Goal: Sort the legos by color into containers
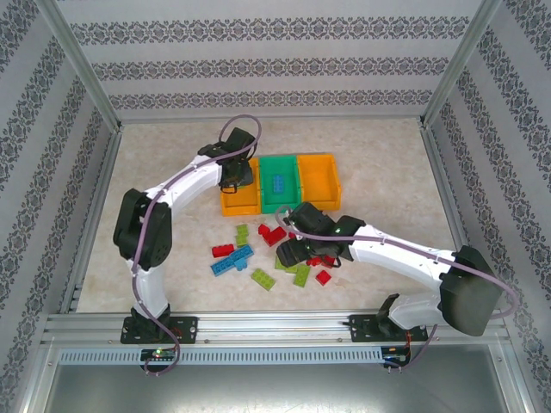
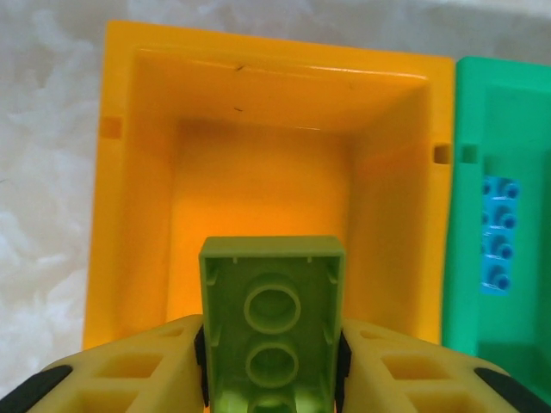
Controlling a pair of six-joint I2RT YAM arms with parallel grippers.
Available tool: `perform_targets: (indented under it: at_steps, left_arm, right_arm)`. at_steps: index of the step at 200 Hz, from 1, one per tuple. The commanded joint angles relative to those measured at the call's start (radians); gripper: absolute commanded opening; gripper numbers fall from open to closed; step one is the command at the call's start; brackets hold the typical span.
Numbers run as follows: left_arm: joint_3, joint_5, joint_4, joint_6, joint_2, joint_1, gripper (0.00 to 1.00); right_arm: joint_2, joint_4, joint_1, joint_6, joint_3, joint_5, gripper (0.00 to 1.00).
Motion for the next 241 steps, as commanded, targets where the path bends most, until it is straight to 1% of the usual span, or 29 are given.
perform_targets:
  at_steps: [1,19,31,41,59,78,120,155,185,212,241]
  left_arm:
    - [0.05,0.005,-0.053,0.052,0.032,0.012,0.44]
    - [0.052,0.005,-0.047,0.055,0.046,0.014,0.48]
    - [0.052,0.003,-0.045,0.059,0.048,0.013,0.52]
    - [0.053,0.002,-0.044,0.06,0.048,0.014,0.54]
    - [0.052,0.009,-0.041,0.057,0.044,0.013,0.55]
    - [0.028,0.024,-0.018,0.047,0.023,0.013,0.59]
    - [-0.037,0.051,0.04,0.041,-0.038,0.011,0.69]
    - [-0.093,0.045,0.072,0.038,-0.093,0.012,0.75]
    - [-0.131,0.039,0.09,0.03,-0.131,0.011,0.77]
    - [-0.138,0.031,0.075,0.034,-0.133,0.012,0.77]
    - [-0.149,0.027,0.074,0.029,-0.135,0.012,0.77]
  right_arm:
    - [-0.01,-0.159,0.034,0.168,-0.021,0.039,0.77]
    - [-0.023,-0.171,0.068,0.255,-0.047,0.024,0.76]
    - [-0.029,-0.176,0.076,0.312,-0.068,0.011,0.74]
    - [-0.035,-0.173,0.081,0.352,-0.086,0.002,0.74]
    - [-0.044,-0.146,0.094,0.404,-0.107,0.0,0.73]
    - [-0.034,-0.113,0.108,0.441,-0.11,-0.011,0.73]
    - [0.032,-0.088,0.127,0.449,-0.08,-0.029,0.74]
    - [0.079,-0.079,0.135,0.451,-0.073,-0.024,0.74]
    - [0.135,-0.07,0.136,0.435,-0.042,-0.027,0.74]
    - [0.18,-0.098,0.134,0.426,-0.027,-0.015,0.74]
    - [0.21,-0.08,0.134,0.423,-0.017,-0.01,0.73]
